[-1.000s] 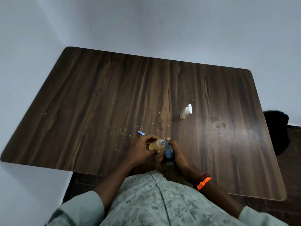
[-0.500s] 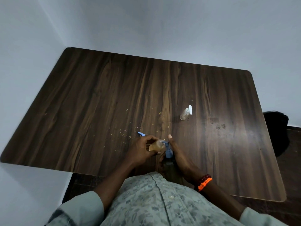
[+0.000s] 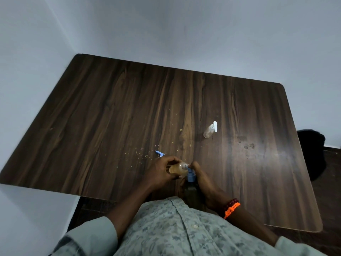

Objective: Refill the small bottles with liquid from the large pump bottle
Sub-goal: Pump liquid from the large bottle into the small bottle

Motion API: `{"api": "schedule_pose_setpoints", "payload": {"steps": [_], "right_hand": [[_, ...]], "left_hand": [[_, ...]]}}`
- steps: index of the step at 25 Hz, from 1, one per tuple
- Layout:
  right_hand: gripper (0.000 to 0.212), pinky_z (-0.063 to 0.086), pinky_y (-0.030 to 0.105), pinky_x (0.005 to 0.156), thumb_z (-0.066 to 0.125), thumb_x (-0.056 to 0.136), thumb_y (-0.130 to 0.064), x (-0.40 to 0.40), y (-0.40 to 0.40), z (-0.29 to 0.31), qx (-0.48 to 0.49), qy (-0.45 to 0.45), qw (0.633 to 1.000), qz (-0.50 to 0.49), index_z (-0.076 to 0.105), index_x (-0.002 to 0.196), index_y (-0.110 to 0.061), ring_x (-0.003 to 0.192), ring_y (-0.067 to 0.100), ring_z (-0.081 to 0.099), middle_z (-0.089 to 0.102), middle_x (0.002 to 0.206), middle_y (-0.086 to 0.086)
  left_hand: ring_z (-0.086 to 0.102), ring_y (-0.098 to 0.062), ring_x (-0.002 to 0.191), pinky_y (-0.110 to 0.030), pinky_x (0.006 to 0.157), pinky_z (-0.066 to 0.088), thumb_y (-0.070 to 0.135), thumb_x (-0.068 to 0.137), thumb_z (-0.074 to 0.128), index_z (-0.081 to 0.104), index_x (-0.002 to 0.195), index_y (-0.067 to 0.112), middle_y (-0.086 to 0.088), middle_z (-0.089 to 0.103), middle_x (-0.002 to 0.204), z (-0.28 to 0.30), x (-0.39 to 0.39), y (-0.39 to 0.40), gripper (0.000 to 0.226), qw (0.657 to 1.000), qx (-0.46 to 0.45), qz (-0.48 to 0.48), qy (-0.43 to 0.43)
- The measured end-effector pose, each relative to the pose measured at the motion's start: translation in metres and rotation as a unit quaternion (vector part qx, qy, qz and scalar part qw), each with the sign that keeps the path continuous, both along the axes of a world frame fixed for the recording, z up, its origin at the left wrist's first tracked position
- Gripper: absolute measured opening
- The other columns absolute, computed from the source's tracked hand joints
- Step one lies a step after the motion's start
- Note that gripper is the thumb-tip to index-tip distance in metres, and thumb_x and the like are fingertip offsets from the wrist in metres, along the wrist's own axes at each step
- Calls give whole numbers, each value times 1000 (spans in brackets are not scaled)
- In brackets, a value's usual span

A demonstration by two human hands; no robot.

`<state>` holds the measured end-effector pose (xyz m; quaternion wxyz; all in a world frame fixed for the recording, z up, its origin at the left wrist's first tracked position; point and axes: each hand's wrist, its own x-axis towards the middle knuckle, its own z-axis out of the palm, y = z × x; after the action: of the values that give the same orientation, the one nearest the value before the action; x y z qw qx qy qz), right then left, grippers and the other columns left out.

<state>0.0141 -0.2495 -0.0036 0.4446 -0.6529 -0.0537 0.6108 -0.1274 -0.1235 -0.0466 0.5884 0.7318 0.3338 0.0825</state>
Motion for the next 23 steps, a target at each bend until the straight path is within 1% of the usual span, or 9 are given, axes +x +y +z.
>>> {"api": "schedule_pose_setpoints", "payload": {"steps": [4, 6, 10, 11, 14, 16, 18, 21, 23], "right_hand": [[55, 59, 28, 70, 34, 108, -50, -1, 5, -1, 27, -4, 1000, -10, 74, 107, -12, 78, 15, 77, 82, 88, 5], [55, 59, 27, 72, 36, 107, -52, -3, 8, -1, 42, -12, 999, -2, 75, 108, -14, 80, 13, 78, 83, 89, 2], [46, 58, 46, 93, 42, 106, -47, -3, 4, -5, 19, -36, 999, 16, 75, 108, -15, 98, 28, 75, 81, 104, 16], [46, 57, 48, 92, 43, 105, -47, -1, 2, -7, 14, -40, 999, 30, 75, 105, -13, 95, 30, 74, 79, 103, 20], [51, 59, 41, 85, 43, 104, -51, 3, 0, -9, 21, -33, 999, 36, 77, 104, -15, 87, 25, 74, 79, 101, 20], [52, 64, 32, 74, 45, 100, -58, 1, 5, -7, 44, -20, 999, 17, 83, 98, -23, 81, 17, 77, 82, 93, 11], [50, 61, 23, 63, 46, 98, -61, -1, 7, -8, 55, -9, 998, 7, 85, 93, -30, 73, 10, 78, 83, 85, 2], [53, 62, 30, 76, 43, 103, -59, 1, 4, -13, 29, -20, 999, 16, 81, 107, -23, 89, 19, 79, 83, 102, 9], [51, 60, 34, 84, 43, 104, -56, 4, -2, -18, 20, -24, 999, 19, 79, 109, -20, 98, 23, 78, 82, 109, 10]], "left_hand": [[76, -13, 112, -51, 103, 61, 13, 77, 92, 75, 117, 23, 6, 80, 116, 0, 2, 3, 44, 1000, -5, 17, -3], [76, -16, 113, -52, 104, 60, 11, 78, 91, 74, 118, 19, 4, 80, 117, 0, 1, 5, 44, 1000, -10, 23, -2], [76, -17, 112, -52, 102, 61, 10, 78, 91, 74, 118, 17, 2, 80, 116, 0, -1, 3, 44, 1000, -5, 16, 3], [76, -15, 111, -51, 101, 62, 10, 78, 91, 74, 117, 18, 4, 80, 115, 0, -2, 2, 43, 1000, -4, 10, 5], [76, -7, 108, -46, 100, 63, 13, 79, 91, 75, 117, 21, 7, 80, 113, 1, -4, 0, 42, 1000, 2, 10, 8], [76, -8, 109, -46, 101, 62, 12, 79, 91, 74, 117, 20, 7, 80, 114, 3, -3, 2, 43, 1000, -7, 19, 4], [76, -10, 110, -48, 102, 62, 12, 79, 91, 74, 118, 20, 7, 80, 115, 3, -1, 4, 44, 1000, -9, 21, 3], [76, -9, 111, -48, 102, 62, 12, 79, 90, 74, 119, 22, 7, 80, 116, 2, -3, 4, 44, 1000, -18, 19, 8], [76, -12, 112, -50, 102, 62, 9, 79, 90, 74, 118, 21, 6, 80, 116, 0, -4, 2, 43, 1000, -21, 11, 11]]}}
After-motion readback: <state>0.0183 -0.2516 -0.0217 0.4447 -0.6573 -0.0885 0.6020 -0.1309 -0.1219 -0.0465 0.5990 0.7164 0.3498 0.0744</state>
